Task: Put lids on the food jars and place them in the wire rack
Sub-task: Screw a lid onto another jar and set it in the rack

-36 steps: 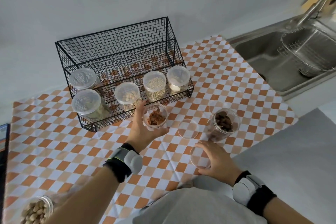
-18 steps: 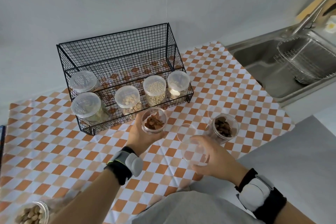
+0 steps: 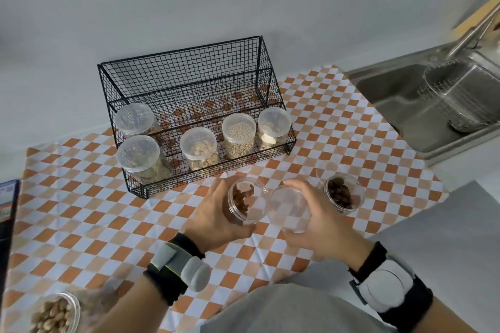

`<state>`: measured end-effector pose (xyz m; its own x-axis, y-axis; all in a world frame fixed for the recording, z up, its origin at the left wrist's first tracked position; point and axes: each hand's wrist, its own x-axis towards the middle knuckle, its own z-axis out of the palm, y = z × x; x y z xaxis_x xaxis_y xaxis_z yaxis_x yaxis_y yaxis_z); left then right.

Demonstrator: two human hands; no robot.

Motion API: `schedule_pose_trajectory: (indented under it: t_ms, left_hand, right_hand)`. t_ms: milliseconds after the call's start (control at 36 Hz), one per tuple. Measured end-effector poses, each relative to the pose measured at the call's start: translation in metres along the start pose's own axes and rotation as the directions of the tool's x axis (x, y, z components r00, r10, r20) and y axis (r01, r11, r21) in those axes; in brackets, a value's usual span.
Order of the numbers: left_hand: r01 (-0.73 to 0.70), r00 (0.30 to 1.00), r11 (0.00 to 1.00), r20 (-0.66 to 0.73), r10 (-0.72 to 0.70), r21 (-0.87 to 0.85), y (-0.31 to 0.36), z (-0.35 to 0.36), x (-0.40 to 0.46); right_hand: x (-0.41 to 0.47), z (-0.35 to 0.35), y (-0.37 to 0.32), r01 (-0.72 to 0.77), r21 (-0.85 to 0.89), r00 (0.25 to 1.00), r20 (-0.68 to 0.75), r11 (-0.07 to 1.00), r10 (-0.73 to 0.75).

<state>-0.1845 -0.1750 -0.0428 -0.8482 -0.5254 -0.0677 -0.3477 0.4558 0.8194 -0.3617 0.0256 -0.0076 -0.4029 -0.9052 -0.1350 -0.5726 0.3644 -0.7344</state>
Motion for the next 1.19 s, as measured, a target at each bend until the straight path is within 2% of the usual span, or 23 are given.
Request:
schedule_pose_trajectory:
  t_ms: [278, 611, 750, 917, 1194]
  left_hand:
    - [0.083, 0.993, 0.996, 0.080, -0.085, 0.026, 0.005, 0.005, -0.006]
    - [0.018, 0.993, 0.995, 0.113, -0.029, 0.098, 0.018, 0.007, -0.008]
    - [-0.027, 0.991, 0.987, 0.130, 0.007, 0.158, 0.020, 0.010, -0.009]
    - [-0.097, 0.988, 0.968, 0.143, 0.065, 0.232, 0.024, 0.011, -0.014]
    - [-0.139, 0.984, 0.944, 0.153, 0.096, 0.299, 0.027, 0.013, -0.018]
  right_hand:
    - [0.000, -0.004, -0.011, 0.057, 0.041, 0.997, -0.052, 0.998, -0.055]
    - [-0.004, -0.004, -0.023, 0.075, 0.088, 0.997, 0.007, 0.993, -0.076]
    - [-0.002, -0.003, -0.027, 0.142, 0.102, 0.987, 0.054, 0.985, -0.148]
    - [0.000, 0.002, -0.023, 0.245, 0.051, 0.967, 0.056, 0.968, -0.248]
    - [0.002, 0.007, -0.019, 0.283, -0.028, 0.953, 0.117, 0.959, -0.278]
